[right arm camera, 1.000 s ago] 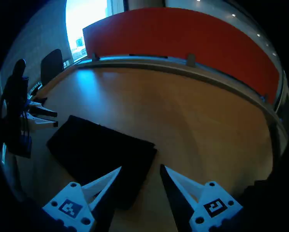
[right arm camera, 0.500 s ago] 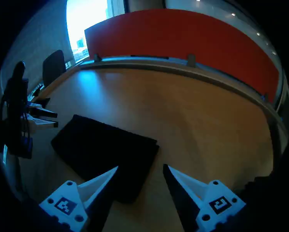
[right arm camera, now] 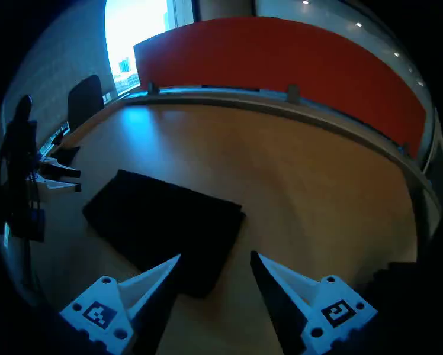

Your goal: Fold towel

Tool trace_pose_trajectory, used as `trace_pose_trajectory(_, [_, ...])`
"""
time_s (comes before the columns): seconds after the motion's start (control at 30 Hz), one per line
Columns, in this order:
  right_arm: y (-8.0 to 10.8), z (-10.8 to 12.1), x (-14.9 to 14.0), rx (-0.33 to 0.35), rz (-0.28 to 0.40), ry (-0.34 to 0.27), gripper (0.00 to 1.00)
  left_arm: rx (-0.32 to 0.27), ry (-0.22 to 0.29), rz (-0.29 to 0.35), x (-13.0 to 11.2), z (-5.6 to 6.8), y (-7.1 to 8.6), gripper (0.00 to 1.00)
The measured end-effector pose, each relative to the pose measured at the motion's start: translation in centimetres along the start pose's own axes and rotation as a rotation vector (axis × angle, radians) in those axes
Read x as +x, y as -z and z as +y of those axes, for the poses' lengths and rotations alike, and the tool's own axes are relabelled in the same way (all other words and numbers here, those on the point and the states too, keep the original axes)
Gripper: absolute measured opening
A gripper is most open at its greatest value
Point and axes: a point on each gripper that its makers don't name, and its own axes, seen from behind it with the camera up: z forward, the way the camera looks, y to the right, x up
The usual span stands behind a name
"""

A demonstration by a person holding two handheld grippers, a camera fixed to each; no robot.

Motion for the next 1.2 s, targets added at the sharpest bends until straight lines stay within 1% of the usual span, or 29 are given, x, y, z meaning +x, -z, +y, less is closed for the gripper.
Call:
trace_pose_trajectory(0.2, [1.0, -0.5, -0.8, 0.006, 0.002, 0.004, 0.81, 0.005, -0.002, 0.004, -1.1, 0.7, 1.5, 0.93])
trace_pose_trajectory(0.3, [1.4, -0.7, -1.3, 0.01, 0.001, 0.009, 0.81, 0.006, 0.006, 0.004, -1.7, 1.1, 2.3, 0.92])
trace_pose_trajectory(0.5, [1.7, -0.9, -1.9, 0.018, -0.001, 0.024, 0.81, 0.009, 0.021, 0.005, -2.6, 1.6, 3.4, 0.92])
trace_pose_trajectory(0.87, [1.6, -1.4, -1.9, 0.05, -0.003, 0.058, 0.81, 0.032, 0.035, 0.014, -3.4, 1.4, 4.9, 0.92])
trace_pose_trajectory(1.2, [1.4, -2.4, -2.5, 0.109, -0.027, 0.131, 0.81, 0.062, 0.061, 0.013, -4.9, 1.0, 6.9, 0.92])
